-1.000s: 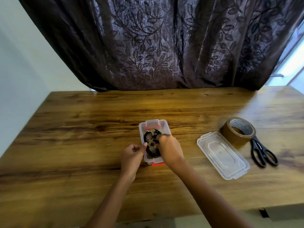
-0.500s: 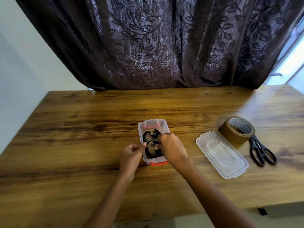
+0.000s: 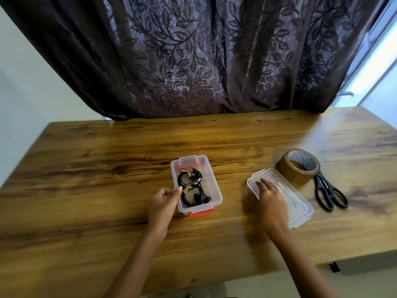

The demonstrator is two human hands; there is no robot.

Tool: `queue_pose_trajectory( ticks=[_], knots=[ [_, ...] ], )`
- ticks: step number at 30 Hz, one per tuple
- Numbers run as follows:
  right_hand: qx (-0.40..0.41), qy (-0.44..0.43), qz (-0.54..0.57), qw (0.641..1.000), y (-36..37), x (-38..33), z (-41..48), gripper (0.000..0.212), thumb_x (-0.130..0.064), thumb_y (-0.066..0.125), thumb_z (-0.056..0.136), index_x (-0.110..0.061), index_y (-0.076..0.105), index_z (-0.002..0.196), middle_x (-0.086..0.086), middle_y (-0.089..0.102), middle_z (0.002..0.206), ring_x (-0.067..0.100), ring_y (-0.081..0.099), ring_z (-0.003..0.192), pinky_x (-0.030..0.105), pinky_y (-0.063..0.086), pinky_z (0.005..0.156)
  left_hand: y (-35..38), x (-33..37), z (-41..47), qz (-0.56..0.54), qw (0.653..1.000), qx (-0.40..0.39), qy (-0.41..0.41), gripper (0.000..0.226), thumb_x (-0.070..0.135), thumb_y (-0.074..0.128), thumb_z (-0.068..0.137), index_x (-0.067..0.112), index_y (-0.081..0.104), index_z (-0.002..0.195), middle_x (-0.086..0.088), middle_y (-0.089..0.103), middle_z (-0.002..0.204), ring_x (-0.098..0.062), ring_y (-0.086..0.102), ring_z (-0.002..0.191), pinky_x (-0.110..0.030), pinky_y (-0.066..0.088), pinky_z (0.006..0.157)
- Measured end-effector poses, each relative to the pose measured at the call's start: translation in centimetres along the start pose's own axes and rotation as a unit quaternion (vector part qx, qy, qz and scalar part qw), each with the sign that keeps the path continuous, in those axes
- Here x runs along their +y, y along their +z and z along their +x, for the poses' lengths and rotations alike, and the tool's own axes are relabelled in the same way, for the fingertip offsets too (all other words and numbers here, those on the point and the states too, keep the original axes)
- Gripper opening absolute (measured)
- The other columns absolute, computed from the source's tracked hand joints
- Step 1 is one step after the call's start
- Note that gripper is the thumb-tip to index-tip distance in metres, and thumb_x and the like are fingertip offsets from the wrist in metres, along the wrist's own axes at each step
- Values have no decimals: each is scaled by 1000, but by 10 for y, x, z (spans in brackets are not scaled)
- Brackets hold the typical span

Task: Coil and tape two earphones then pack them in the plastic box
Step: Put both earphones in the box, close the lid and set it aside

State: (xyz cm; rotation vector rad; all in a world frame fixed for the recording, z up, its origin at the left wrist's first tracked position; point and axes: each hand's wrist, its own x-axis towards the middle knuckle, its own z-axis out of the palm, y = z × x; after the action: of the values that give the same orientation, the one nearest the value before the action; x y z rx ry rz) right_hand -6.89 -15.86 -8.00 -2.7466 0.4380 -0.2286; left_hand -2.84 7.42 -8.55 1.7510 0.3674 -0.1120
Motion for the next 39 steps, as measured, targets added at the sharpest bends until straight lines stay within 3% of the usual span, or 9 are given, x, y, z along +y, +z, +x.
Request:
queue_pose_trajectory(
  ticks=[5, 9, 13, 19, 23, 26, 30, 33, 39],
  knots=[
    [-20, 16, -56, 998, 20, 27, -9, 64, -43, 40, 95, -1, 28, 142, 17, 28, 150, 32, 20, 141, 43, 19, 114, -1, -4, 2, 1, 1000, -12, -11, 26, 34, 63, 84, 8, 60, 88, -6, 66, 83, -19, 59, 78, -31, 48, 70],
    [-11, -2, -95, 995, 29, 36, -9, 54, -34, 40, 96, 2, 37, 137, 23, 39, 143, 38, 31, 135, 51, 29, 109, -1, -4, 3, -1, 1000, -13, -10, 26, 34, 62, 84, 8, 61, 88, -6, 65, 80, -18, 57, 74, -30, 46, 66],
    [-2, -60, -184, 981, 32, 39, -7, 46, -28, 47, 90, 10, 59, 113, 28, 63, 112, 44, 61, 103, 54, 54, 77, 0, -3, 1, -3, 1000, -9, -6, 24, 32, 62, 85, 9, 59, 84, -3, 59, 72, -15, 52, 67, -27, 42, 62],
    [129, -142, -201, 961, 9, 25, 3, 36, 1, 75, 69, 12, 63, 101, 26, 70, 93, 36, 70, 77, 37, 57, 51, 0, -1, -2, -2, 1000, -15, -5, 25, 32, 61, 86, 8, 59, 88, -4, 60, 76, -15, 53, 70, -27, 43, 63],
    [214, -150, -57, 964, -20, -13, 9, 16, -6, 66, 82, 2, 62, 95, 17, 69, 68, 30, 63, 46, 23, 38, 34, -1, -1, -3, 0, 1000, -18, -3, 26, 34, 59, 86, 8, 60, 88, -7, 63, 80, -17, 54, 72, -27, 42, 60],
    [210, -143, 150, 956, -41, -40, 8, 24, -18, 50, 94, -3, 60, 110, 8, 69, 79, 21, 64, 58, 25, 47, 45, -1, 0, -3, 1, 1000, -27, -5, 23, 33, 58, 87, 10, 59, 84, -5, 62, 78, -17, 55, 72, -27, 42, 61],
    [174, -41, 415, 892, -48, -71, 17, 21, -19, 48, 95, -12, 65, 106, -9, 65, 80, 3, 62, 72, 18, 51, 62, -2, 2, -1, -1, 999, -30, -20, 21, 32, 58, 88, 12, 59, 81, -11, 68, 88, -26, 62, 86, -40, 50, 78],
    [56, 57, 564, 822, -22, -78, 31, 18, -20, 50, 94, -14, 68, 96, 4, 72, 83, 17, 70, 75, 32, 57, 66, -2, 5, -4, -15, 999, -30, -22, 22, 30, 57, 89, 9, 60, 86, -8, 68, 85, -20, 63, 81, -33, 50, 68],
    [11, 160, 536, 829, 22, -77, 37, 25, -20, 55, 92, -8, 71, 78, -3, 61, 60, 9, 54, 55, 22, 41, 48, -3, 7, -8, -10, 999, -28, -19, 23, 32, 54, 90, 11, 58, 84, -4, 66, 82, -17, 61, 77, -32, 50, 64]
  ],
)
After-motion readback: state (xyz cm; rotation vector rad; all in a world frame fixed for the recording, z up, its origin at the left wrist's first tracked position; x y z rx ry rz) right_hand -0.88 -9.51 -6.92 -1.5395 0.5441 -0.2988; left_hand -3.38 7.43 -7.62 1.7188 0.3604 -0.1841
